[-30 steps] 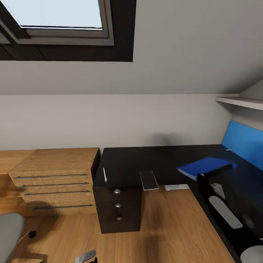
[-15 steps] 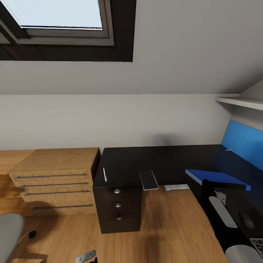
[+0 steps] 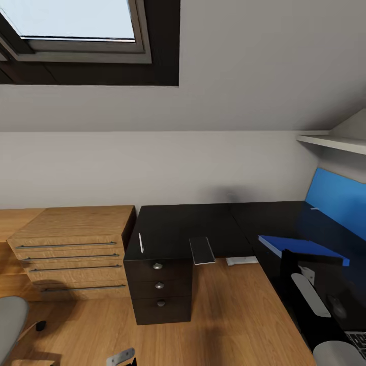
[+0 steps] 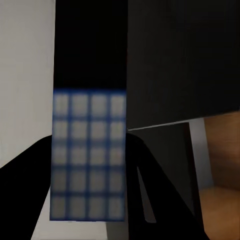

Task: In the bedroom, organize the workspace by keeping the computer under the desk, ensuring the monitor is on the desk, placing the keyboard on the desk next to the monitor, placing the mouse on the desk next to the keyboard, moving the folder from the swivel chair onto the desk next to the mouse, stacking the notebook on top of the folder with the pen on top of the notebook, and positioning the swivel chair next to the desk.

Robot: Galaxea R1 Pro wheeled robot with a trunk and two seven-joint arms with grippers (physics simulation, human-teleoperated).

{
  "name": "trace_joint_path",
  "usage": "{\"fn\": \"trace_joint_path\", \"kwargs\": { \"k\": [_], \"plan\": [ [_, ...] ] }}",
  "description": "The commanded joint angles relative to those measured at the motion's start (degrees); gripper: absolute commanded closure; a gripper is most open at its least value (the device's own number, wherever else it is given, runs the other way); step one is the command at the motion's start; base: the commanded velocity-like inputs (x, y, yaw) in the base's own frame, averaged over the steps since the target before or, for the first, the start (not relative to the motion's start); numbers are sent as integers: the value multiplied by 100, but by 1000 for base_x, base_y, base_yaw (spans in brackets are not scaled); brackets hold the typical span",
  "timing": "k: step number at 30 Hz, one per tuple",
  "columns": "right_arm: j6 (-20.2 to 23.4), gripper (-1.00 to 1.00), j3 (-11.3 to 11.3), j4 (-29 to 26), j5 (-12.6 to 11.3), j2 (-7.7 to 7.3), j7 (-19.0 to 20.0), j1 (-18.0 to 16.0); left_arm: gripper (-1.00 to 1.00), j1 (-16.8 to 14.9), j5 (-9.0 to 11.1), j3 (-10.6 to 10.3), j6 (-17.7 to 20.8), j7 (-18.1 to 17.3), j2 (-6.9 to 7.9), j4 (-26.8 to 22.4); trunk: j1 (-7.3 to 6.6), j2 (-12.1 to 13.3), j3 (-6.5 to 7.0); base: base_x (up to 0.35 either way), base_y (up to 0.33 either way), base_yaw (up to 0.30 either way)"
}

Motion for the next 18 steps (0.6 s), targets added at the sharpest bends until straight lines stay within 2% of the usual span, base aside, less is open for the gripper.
{"fn": "trace_joint_path", "kwargs": {
  "k": [1, 15, 18],
  "plan": [
    [-36, 100, 7, -7, -52, -3, -6, -3, -100, -6, 36, -49, -27, 40, 2, -2, 1, -6, -8, 0, -142, 0],
    [-38, 100, 6, -8, -55, 0, -6, -3, -100, -6, 36, -49, -27, 40, -1, -4, 1, -6, -21, 0, -21, -1],
    [-38, 100, 11, -5, -57, 5, -7, -3, -100, -6, 36, -49, -27, 40, -1, -3, 1, -6, -21, 0, 0, -117]
  ]
}}
